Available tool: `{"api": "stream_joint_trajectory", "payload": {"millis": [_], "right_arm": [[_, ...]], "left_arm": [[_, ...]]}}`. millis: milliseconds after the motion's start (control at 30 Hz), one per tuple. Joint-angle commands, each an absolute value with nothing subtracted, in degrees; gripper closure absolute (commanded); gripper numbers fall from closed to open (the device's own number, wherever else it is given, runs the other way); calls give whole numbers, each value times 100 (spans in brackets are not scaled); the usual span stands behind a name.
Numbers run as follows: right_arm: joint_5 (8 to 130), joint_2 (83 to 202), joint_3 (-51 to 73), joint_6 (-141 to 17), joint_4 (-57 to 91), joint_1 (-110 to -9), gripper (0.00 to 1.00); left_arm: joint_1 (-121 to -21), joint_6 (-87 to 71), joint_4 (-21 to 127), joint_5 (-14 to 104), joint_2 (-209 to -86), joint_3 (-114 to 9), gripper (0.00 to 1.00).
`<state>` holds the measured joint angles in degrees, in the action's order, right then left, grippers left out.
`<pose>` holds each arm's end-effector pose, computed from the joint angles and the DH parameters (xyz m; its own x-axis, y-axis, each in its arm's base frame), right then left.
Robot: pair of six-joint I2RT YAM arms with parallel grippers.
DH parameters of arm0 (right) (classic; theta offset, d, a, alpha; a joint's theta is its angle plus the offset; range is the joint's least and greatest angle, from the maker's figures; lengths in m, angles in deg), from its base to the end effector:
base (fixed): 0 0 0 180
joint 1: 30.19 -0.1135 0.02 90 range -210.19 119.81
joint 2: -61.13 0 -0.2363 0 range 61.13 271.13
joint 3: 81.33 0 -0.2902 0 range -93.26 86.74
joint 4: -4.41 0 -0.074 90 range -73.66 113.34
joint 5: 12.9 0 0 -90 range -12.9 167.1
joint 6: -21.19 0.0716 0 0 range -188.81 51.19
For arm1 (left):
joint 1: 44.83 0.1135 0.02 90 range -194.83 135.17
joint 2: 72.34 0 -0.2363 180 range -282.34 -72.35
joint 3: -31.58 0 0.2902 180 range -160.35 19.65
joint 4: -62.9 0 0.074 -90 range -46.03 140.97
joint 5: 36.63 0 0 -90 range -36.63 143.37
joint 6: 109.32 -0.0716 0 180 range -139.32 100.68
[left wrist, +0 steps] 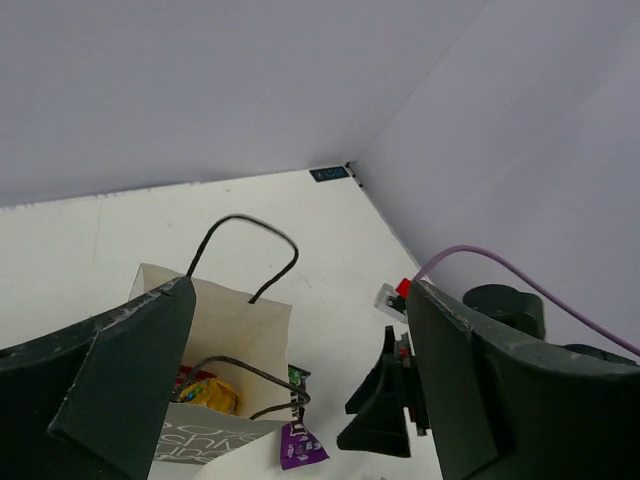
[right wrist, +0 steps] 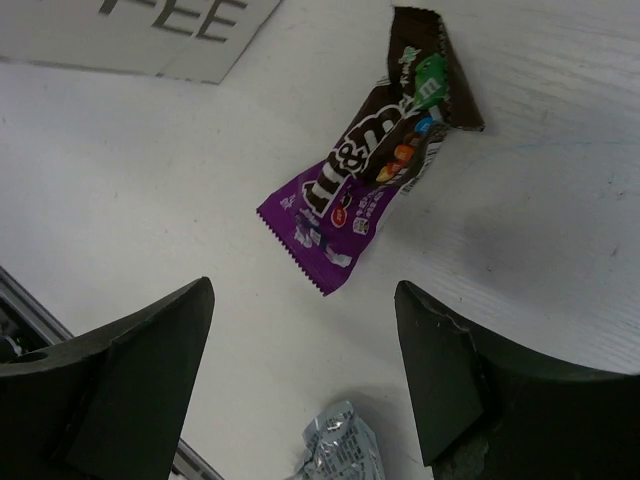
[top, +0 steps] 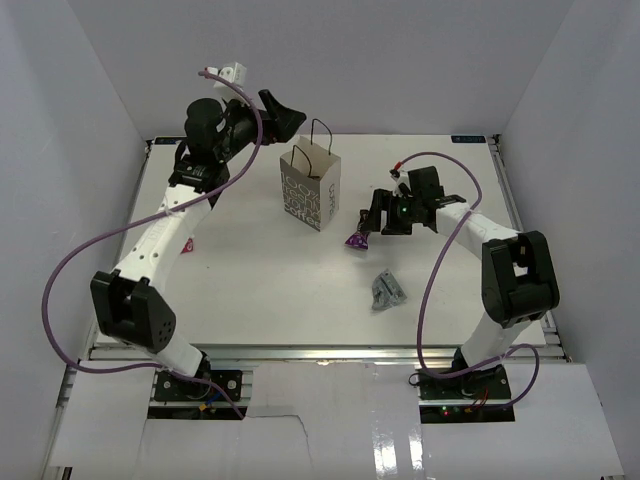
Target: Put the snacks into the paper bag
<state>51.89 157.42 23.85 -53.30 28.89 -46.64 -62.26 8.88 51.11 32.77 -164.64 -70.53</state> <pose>0.3869 0.1460 0.1424 -0.8087 0.0135 -0.5881 -0.3362 0.8097 0.4809 0.4279 -0.1607 0.3942 -0.3201 -0.3631 -0.8750 0.5272 0.6991 -0.4830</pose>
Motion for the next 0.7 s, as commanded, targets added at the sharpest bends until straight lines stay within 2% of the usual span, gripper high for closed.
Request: {"api": "stream_joint_trajectory", "payload": {"millis": [0, 100, 233, 367, 500, 633, 667], "right_arm": [[5949, 15921, 1889, -4271, 2811, -4812, 21], [6407, 16245, 1556, -3982, 2960, -4952, 21], [6979, 16728, 1204, -3884, 2970, -5128, 21], [8040, 17151, 791, -3954, 3390, -5225, 26], [8123, 17423, 729, -4086, 3418, -5260, 29], [7912, 17670, 703, -4208, 3225, -5269, 43], [7842, 17705, 676, -4261, 3207, -5269, 50]], "left_arm": [[-6250, 538, 5378, 3499, -15761, -6624, 3], [-6250, 432, 5203, 3885, -15103, -6000, 2], [-6232, 432, 4958, 5025, -13996, -4823, 2], [-6206, 677, 4405, 5863, -12853, -3515, 2], [-6197, 1046, 3841, 6286, -11807, -2774, 2], [-6188, 1425, 3507, 6506, -10902, -2211, 2], [-6197, 1486, 3436, 6567, -10821, -2132, 2]]}}
